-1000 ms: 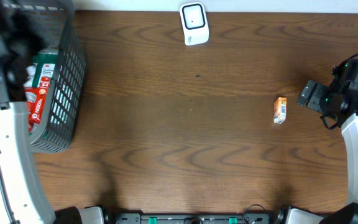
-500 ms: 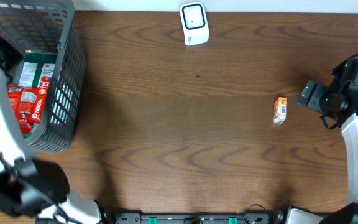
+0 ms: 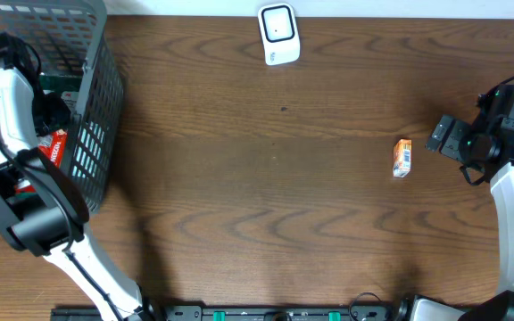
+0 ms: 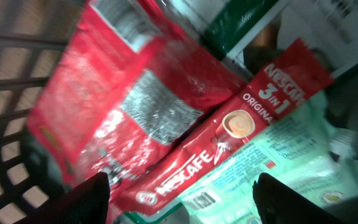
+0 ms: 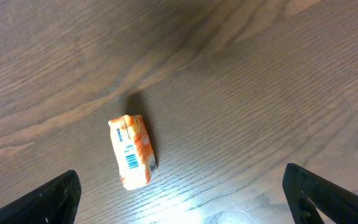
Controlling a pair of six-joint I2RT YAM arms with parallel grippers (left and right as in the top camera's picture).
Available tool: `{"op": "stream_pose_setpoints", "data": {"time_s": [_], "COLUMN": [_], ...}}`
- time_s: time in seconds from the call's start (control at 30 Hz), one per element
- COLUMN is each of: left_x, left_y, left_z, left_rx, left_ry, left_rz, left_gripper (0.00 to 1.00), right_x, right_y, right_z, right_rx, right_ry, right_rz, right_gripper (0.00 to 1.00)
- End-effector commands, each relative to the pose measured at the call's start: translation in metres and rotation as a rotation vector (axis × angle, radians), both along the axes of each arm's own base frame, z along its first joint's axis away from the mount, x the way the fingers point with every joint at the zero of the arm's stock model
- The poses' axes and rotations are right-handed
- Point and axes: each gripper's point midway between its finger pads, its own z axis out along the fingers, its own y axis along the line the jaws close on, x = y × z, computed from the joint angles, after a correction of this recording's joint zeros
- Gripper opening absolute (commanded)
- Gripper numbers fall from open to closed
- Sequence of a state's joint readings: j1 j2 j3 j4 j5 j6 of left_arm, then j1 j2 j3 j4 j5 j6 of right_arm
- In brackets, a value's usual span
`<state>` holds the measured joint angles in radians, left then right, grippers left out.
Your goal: Scan the item barcode
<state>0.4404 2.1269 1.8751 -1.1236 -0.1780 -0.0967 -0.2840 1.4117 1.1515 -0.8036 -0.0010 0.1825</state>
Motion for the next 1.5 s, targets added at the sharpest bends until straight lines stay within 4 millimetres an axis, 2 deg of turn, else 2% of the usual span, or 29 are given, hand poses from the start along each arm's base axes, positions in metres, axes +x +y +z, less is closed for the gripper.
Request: {"op": "stream_pose_setpoints", "data": {"time_s": [0.0,0.27,0.37,0.57,0.77,0.9,0.97,1.0,1.17,1.27,1.4,1.47], "left_x": [-0.006,-0.006,-0.008,-0.009,-0.015,-0.015,-0.013,-0.010,0.006,0.016,0.019,0.017], "left_y": [-0.005,-0.024,-0.024,-0.023,-0.025,-0.025,-0.024,-0.022,-0.014,-0.010,-0.008,-0.010], "left_z": [-0.024,-0.054,-0.057,-0.057,-0.066,-0.066,-0.066,-0.062,-0.027,0.007,0.058,0.073], "left_rx": [-0.046,-0.173,-0.175,-0.176,-0.185,-0.185,-0.181,-0.176,-0.131,-0.088,-0.034,-0.025], "left_ry": [0.069,0.097,0.103,0.104,0.122,0.121,0.114,0.103,0.010,-0.078,-0.213,-0.248], "left_rz": [-0.024,-0.027,-0.025,-0.022,-0.020,-0.019,-0.019,-0.019,-0.013,-0.011,0.033,0.057], "left_gripper": [0.75,0.75,0.74,0.60,0.60,0.39,0.12,0.08,0.07,0.07,0.07,0.07], "right_x": [0.001,0.001,0.001,0.001,0.001,0.001,0.001,0.001,0.001,0.001,0.001,0.001], "right_y": [-0.002,-0.002,-0.002,-0.002,-0.002,-0.002,-0.002,-0.002,-0.002,-0.002,-0.002,-0.002], "right_z": [0.004,0.004,0.004,0.004,0.004,0.004,0.004,0.004,0.004,0.004,0.004,0.004], "right_rx": [0.005,0.005,0.005,0.005,0.005,0.005,0.005,0.005,0.005,0.005,0.005,0.005], "right_ry": [-0.011,-0.011,-0.011,-0.011,-0.011,-0.011,-0.011,-0.011,-0.011,-0.011,-0.011,-0.011], "right_rz": [-0.017,-0.017,-0.017,-0.017,-0.017,-0.017,-0.017,-0.017,-0.017,-0.017,-0.017,-0.017], "right_gripper": [0.99,0.99,0.99,0.99,0.99,0.99,0.99,0.99,0.99,0.99,0.99,0.99]}}
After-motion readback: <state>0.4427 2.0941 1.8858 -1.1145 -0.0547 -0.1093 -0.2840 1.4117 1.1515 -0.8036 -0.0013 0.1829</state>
